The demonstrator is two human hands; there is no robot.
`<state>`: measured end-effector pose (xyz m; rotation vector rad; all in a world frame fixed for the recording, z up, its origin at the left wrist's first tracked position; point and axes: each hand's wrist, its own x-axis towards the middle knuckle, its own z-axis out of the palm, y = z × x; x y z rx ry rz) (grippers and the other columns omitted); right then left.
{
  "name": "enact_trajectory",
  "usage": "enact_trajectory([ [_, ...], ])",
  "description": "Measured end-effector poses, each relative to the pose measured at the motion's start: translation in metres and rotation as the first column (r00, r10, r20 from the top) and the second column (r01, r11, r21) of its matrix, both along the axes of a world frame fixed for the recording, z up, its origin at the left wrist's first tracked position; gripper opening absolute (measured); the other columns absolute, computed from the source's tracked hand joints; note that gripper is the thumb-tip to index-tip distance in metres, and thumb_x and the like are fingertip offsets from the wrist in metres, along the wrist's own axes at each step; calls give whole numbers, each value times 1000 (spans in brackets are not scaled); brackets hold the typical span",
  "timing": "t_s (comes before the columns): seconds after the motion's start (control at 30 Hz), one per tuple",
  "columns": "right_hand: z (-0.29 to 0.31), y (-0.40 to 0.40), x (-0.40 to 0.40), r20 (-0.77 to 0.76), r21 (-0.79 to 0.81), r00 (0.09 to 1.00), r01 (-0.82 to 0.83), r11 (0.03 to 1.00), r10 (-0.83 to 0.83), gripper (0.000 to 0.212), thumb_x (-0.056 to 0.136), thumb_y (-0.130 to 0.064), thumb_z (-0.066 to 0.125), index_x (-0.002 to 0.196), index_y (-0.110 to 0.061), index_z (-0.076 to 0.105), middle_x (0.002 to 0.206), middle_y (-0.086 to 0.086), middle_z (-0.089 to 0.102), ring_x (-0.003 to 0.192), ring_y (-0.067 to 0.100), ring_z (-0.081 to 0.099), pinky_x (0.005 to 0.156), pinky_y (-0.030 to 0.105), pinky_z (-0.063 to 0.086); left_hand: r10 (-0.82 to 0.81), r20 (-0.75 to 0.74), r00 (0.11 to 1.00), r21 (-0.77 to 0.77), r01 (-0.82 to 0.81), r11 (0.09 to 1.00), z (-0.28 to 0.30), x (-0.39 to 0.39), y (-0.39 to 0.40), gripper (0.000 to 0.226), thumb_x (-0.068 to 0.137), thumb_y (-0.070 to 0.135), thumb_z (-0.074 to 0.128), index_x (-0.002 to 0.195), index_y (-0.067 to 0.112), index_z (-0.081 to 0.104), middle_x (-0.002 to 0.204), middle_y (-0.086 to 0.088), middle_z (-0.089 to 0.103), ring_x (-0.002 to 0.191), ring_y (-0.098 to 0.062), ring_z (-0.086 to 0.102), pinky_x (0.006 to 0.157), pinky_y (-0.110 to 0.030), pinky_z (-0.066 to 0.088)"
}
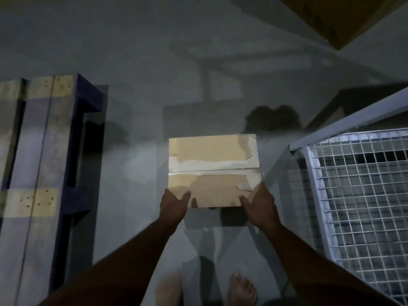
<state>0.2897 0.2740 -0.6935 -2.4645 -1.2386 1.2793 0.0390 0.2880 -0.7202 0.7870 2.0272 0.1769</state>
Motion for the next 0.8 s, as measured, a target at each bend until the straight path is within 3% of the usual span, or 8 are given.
enact_trajectory([
  [0.1,1,-2,-6,-9,-22,1000,-24,999,23,89,88,-45,69,152,-2,25,153,20,36,138,37,37,110,50,39,32,42,999,-3,-31,1000,3,-6,1,68,70,65,69,116,16,61,112,-6,66,104,-27,65,92,-49,57],
  [0.27,48,11,-3,-38,64,999,18,998,-16,91,86,-47,70,155,-13,22,157,12,32,143,33,30,112,55,36,55,65,996,48,-59,997,46,-8,13,98,66,81,60,142,21,41,144,-9,50,131,-34,50,106,-56,47],
  [0.4,108,30,3,-94,172,986,155,973,-141,92,70,-69,56,147,-23,36,147,5,45,133,30,43,106,53,43,75,85,994,196,-90,977,134,7,39,87,91,58,63,159,21,22,161,-5,34,142,-32,40,115,-54,38],
  [0.57,205,42,9,-140,300,954,296,907,-265,80,68,-74,52,135,-31,43,131,1,56,120,27,55,96,52,51,91,95,991,343,-119,932,237,23,56,79,96,52,61,159,21,25,162,-2,29,142,-28,40,116,-52,34],
  [0.8,388,36,9,-117,505,941,331,797,-317,71,91,-48,65,148,-14,39,149,12,39,137,32,37,110,50,38,156,194,969,522,-236,819,405,40,52,74,96,50,62,155,19,32,153,-3,43,136,-25,45,112,-46,40],
])
